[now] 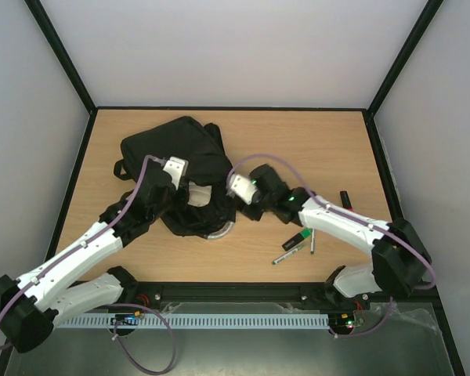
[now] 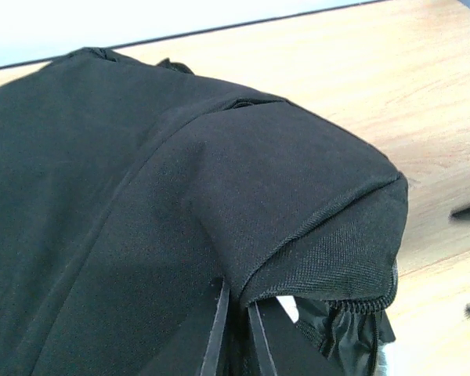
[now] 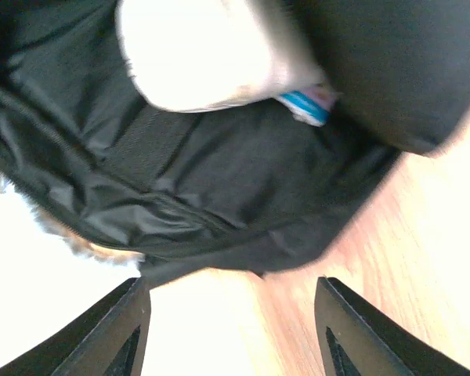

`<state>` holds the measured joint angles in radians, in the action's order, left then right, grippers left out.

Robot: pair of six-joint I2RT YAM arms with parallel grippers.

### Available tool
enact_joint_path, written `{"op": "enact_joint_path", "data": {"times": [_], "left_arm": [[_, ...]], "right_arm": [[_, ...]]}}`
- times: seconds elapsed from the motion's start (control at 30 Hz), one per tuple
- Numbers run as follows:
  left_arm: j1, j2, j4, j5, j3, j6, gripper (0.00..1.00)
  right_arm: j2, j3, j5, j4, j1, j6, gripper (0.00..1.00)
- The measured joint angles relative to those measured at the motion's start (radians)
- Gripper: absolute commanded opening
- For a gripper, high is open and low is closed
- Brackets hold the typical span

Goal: Pack the student bag
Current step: Place the stationery in the student bag.

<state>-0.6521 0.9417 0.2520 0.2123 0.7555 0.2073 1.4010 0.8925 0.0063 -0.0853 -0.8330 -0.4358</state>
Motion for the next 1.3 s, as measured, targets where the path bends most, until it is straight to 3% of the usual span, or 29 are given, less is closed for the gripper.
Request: {"op": "enact_joint_path", "data": {"times": [0.23,0.47,0.6,0.77,0.8,0.83,0.87,1.03,1.3], "left_arm": [[-0.011,0.081,-0.007,-0.035,0.0,-0.001,0.06],[-0.023,0.21,0.004,-0.109,0.03,-0.006,0.04],[-0.052,0.278,0.016,-0.142,0.048,-0.012,0.19],[-0.106,0.359,0.056,-0.178,0.08,-0.024,0.47],[-0.115,0.367,0.062,-0.187,0.085,-0.024,0.58],[-0.122,0.369,0.069,-0.196,0.09,-0.029,0.83],[-0.129,0.366,0.079,-0.207,0.095,-0.028,0.98],[-0.136,0.273,0.126,-0.191,0.13,-0.005,0.99],[-0.094,0.094,0.229,0.127,0.254,0.096,0.99]], "right_arm": [[-0.114,-0.027,-0.145,-0.012,0.269,0.174,0.63],[-0.121,-0.059,-0.168,-0.014,0.323,0.235,0.63],[-0.14,-0.068,-0.179,-0.013,0.324,0.242,0.63],[-0.16,-0.071,-0.182,-0.01,0.324,0.242,0.65],[-0.166,-0.071,-0.182,-0.009,0.324,0.242,0.69],[-0.172,-0.072,-0.182,-0.009,0.324,0.242,0.95],[-0.18,-0.073,-0.182,-0.009,0.324,0.242,1.0],[-0.258,-0.078,-0.161,-0.008,0.324,0.266,1.0],[-0.343,-0.064,-0.143,-0.011,0.324,0.257,1.0]]}}
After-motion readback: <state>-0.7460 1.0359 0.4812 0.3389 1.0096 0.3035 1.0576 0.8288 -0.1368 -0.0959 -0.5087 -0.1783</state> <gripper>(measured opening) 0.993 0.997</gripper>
